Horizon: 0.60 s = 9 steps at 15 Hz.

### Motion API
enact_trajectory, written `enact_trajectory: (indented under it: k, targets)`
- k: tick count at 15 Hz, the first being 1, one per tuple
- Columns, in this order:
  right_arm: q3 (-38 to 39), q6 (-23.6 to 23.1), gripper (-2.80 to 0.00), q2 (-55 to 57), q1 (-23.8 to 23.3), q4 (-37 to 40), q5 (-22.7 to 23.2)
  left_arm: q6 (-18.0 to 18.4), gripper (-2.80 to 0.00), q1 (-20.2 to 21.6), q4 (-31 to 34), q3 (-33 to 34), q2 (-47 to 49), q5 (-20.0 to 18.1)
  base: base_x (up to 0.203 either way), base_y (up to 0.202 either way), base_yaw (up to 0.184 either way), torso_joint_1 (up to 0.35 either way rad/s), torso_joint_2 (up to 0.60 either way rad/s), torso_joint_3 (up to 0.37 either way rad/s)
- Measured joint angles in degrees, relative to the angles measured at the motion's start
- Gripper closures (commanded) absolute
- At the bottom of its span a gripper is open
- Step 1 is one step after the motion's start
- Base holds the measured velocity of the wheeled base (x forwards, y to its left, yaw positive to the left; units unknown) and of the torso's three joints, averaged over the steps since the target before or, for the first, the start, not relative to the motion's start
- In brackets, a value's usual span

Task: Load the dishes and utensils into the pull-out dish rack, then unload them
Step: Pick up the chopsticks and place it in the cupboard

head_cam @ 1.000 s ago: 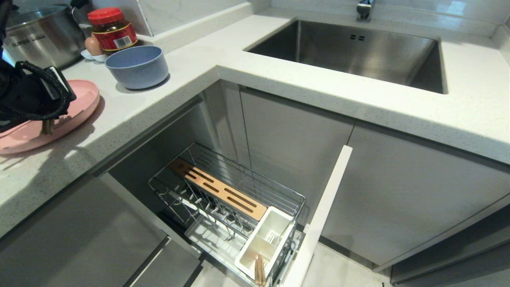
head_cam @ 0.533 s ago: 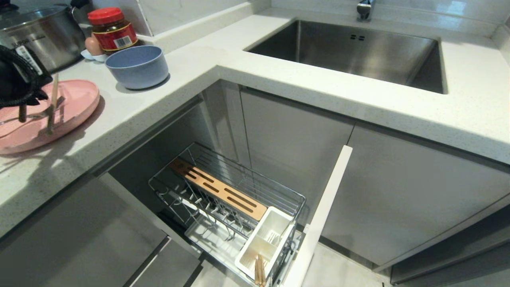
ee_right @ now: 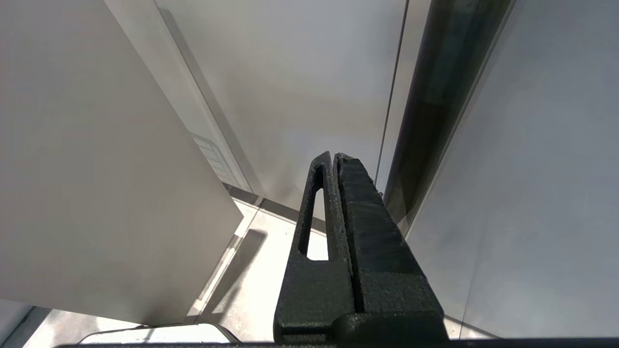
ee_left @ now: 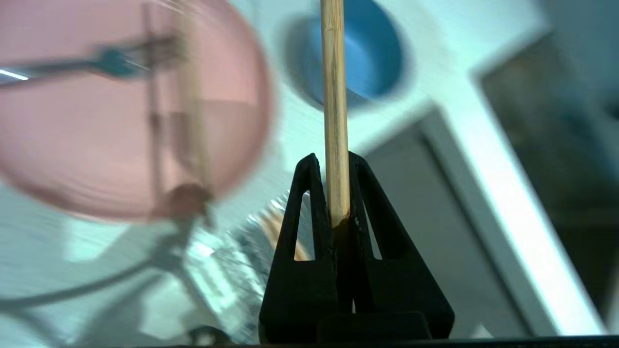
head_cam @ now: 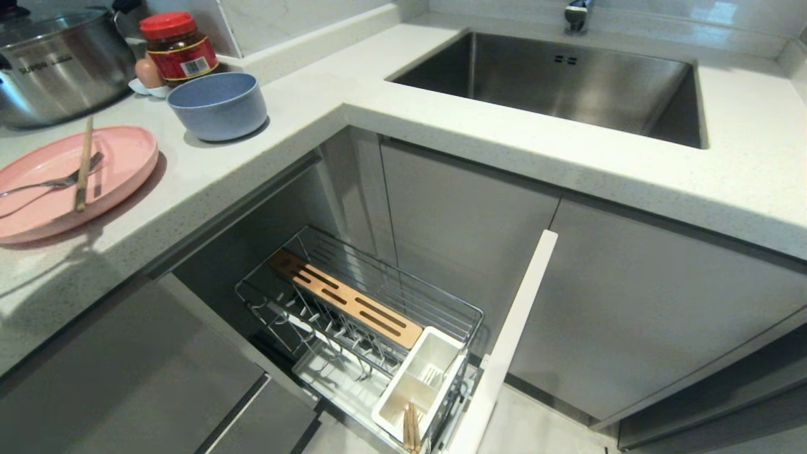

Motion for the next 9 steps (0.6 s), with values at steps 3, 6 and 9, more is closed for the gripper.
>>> enact_trajectory:
  k: [3, 6, 9]
  targets:
    - [0.0, 0.0, 0.00, 0.0, 0.0, 0.0, 0.0, -1.6, 0.00, -11.7, 1.1, 0.3, -2.8, -0.7, 0.000, 0.000, 0.000, 0.000, 0.00, 0.000]
    - [0.0, 0.0, 0.00, 0.0, 0.0, 0.0, 0.0, -1.7, 0.00, -22.1, 3.9, 2.8, -3.9, -4.7, 0.000, 0.000, 0.000, 0.000, 0.00, 0.000]
    - [0.0, 0.0, 0.00, 0.0, 0.0, 0.0, 0.0, -0.5, 0.00, -27.0, 10.0, 5.3, -2.2, -9.4, 0.000, 0.000, 0.000, 0.000, 0.00, 0.000]
